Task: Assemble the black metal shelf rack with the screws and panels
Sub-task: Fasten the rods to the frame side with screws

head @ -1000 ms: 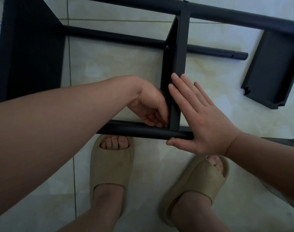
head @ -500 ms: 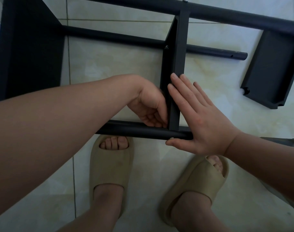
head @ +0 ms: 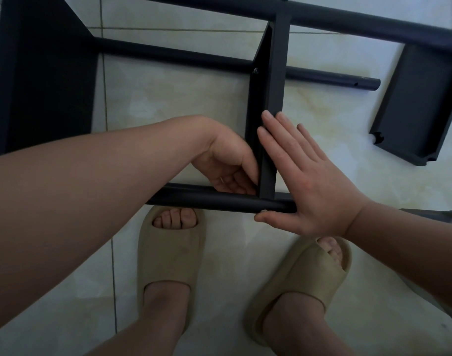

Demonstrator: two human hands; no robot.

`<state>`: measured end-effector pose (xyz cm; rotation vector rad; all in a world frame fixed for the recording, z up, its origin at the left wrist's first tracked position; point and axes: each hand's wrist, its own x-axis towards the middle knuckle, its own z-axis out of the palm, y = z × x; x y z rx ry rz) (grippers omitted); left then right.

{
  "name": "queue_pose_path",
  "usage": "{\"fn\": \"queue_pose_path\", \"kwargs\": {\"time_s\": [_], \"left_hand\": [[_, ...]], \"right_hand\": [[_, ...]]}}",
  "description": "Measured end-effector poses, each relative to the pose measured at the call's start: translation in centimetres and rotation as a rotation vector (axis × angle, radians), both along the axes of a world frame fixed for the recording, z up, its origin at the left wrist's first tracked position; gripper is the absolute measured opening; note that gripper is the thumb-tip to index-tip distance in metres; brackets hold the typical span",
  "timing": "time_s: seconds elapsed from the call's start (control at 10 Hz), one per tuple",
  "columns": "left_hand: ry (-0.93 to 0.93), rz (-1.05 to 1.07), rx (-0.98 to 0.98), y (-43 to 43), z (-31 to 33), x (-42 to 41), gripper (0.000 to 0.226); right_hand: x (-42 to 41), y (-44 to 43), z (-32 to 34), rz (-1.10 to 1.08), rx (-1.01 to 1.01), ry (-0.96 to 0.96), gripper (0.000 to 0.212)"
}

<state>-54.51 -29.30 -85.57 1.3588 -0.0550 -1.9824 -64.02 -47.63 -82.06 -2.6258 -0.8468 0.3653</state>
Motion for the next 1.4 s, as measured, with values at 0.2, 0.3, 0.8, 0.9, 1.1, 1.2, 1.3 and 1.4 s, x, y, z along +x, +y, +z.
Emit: {"fn": "queue_pose_path", "kwargs": {"time_s": [0.2,0.3,0.8,0.9,1.1,1.2,1.3,1.4], "left_hand": [[-0.058,0.0,0.032,-0.5,0.0,0.2,0.011],[-0.066,0.011,0.017,-0.7,0.2,0.3,0.011],[-0.054,0.19,-0.135,0.3,0.1,-1.1,0.032],[-0.059,0.234,-0.175,0.5,-0.1,-1.5,0.035],[-0.005,0.33,-0.235,1.1,-0.7,-2.2,0.025],[0.063,0.317,-0.176,1.2,-0.8,-2.0,0.023],[0.06,0.2,-0.108,0.9,-0.4,-1.6,0.017],[0.002,0.144,-0.046,0.4,0.0,-1.1,0.013]], "right_hand": [[0.0,0.0,0.1,-0.002,-0.001,0.002,0.111],[0.0,0.0,0.1,-0.001,-0.008,0.007,0.111],[0.0,0.0,0.2,-0.002,-0.006,0.01,0.111],[0.0,0.0,0.2,-0.001,-0.008,0.008,0.111],[0.0,0.0,0.1,0.002,-0.008,0.002,0.11],[0.0,0.0,0.0,0.0,-0.009,0.003,0.11],[0.0,0.0,0.1,0.001,-0.008,0.001,0.11],[0.0,0.0,0.1,0.001,-0.01,-0.001,0.11]]}}
